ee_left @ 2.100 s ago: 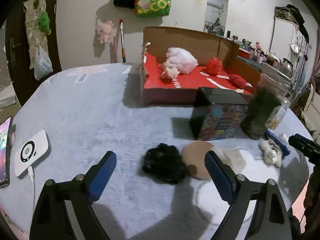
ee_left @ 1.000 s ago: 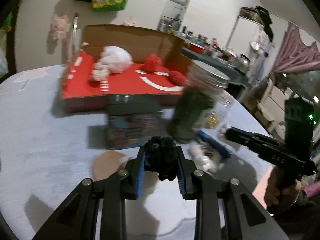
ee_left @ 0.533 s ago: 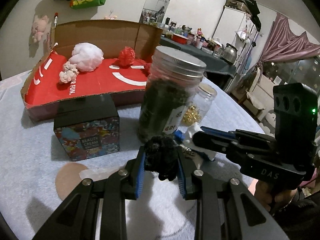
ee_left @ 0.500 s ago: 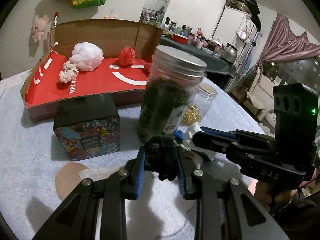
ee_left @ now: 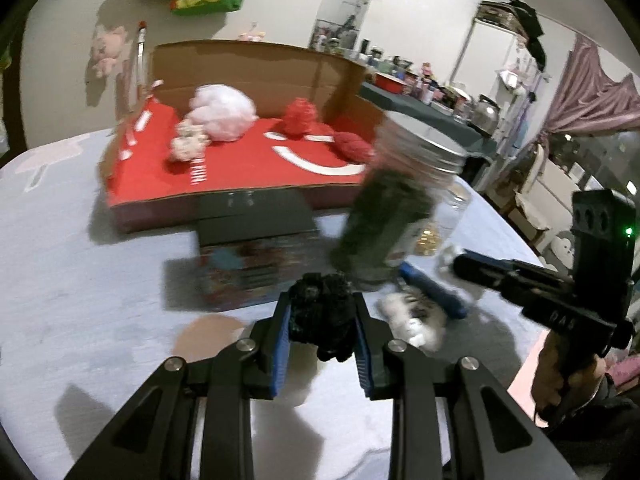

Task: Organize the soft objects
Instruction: 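Carry the black scrunchie and white tissue into the box and open both tools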

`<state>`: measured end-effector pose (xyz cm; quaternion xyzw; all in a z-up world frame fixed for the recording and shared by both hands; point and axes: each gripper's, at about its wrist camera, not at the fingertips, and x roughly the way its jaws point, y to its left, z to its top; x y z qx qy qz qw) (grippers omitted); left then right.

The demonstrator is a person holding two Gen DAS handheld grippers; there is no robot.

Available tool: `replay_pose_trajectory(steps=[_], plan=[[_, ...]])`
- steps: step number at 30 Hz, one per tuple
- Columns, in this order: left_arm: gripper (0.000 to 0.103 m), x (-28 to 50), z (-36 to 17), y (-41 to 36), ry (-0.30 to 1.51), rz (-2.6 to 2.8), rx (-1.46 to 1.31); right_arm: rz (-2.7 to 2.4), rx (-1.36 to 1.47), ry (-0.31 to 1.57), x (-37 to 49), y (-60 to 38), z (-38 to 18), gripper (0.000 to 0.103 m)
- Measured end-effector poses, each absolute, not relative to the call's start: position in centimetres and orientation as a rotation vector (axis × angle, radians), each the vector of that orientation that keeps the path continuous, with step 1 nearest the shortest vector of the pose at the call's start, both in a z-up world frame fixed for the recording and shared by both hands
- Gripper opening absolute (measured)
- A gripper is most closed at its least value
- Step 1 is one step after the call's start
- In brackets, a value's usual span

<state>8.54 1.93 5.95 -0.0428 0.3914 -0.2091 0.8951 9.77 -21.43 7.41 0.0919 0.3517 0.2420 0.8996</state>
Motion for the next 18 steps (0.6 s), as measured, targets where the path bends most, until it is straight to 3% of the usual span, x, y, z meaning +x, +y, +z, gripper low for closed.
replay_pose_trajectory(steps=[18], plan=[[0.029,10.7,5.8,7.8,0.825,-0.295,0.003,0.373,0.104,0.759,11.6,-26.6,7.1,0.015]])
